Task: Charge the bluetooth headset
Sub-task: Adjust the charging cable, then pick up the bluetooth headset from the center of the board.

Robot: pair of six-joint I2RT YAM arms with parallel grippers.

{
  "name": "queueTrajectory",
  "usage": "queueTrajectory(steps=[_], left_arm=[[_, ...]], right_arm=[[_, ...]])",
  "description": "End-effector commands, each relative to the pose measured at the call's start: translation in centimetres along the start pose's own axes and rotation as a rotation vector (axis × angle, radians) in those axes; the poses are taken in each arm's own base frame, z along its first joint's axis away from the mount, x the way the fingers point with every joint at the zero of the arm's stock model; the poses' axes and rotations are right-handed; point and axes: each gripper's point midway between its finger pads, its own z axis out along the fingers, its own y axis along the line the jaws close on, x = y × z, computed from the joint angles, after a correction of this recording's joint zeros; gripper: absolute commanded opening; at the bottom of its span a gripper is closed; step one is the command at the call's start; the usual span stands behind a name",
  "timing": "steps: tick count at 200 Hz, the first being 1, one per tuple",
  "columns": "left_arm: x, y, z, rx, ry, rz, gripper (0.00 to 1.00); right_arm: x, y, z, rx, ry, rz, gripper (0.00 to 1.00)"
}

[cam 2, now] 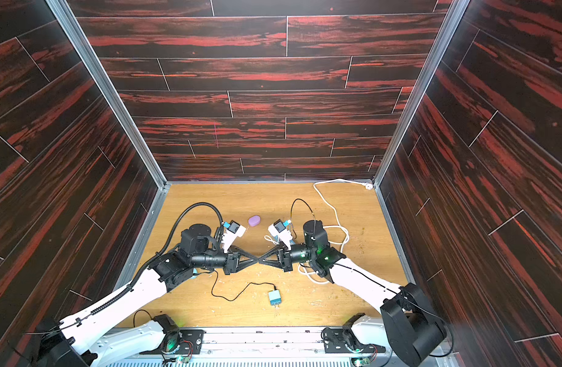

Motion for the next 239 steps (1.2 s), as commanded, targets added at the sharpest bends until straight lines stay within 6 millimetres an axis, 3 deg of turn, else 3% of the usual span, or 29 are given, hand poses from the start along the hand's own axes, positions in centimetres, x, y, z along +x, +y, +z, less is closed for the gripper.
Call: queueTrajectory(steps=[1,18,51,68,102,122,167,239], left_arm=[[-1.9,0.0,-0.8,-0.062,-0.069,0.044,0.42],[-2.4,1.1,-1.3,-0.14,-0.098,0.04,0.53],[-3.5,4.0,-2.6,-0.302,-0.153,-0.012,0.64],[-4.3,6.3,-4.0,-0.427,-0.216,-0.073,0.73],[-5.1,11.3,-7.1,-0.695,-0.303,-0.205,0.76],[-5.0,14.0,-7.6,-0.821,-0.279,-0.295,0.82],[-5.4,18.9,-5.0,-0.928,-0.218,-0.466,0.86],[-6.7,25.9,1.4,-1.019,-0.111,-0.658,0.86]], right_arm=[[-0.1,-0.6,0.0,0.042,-0.007,-0.008,0.01],[0.0,-1.5,-0.2,0.083,-0.021,0.004,0.01],[-0.4,-3.2,-1.1,0.177,-0.064,0.017,0.01],[-0.7,-4.0,-1.6,0.229,-0.088,0.02,0.01],[-1.3,-5.5,-2.5,0.349,-0.129,0.003,0.01],[-1.8,-6.2,-3.0,0.408,-0.155,-0.006,0.01],[-2.3,-6.9,-3.8,0.473,-0.195,-0.019,0.01],[-1.4,-7.5,-4.8,0.533,-0.221,-0.016,0.02]])
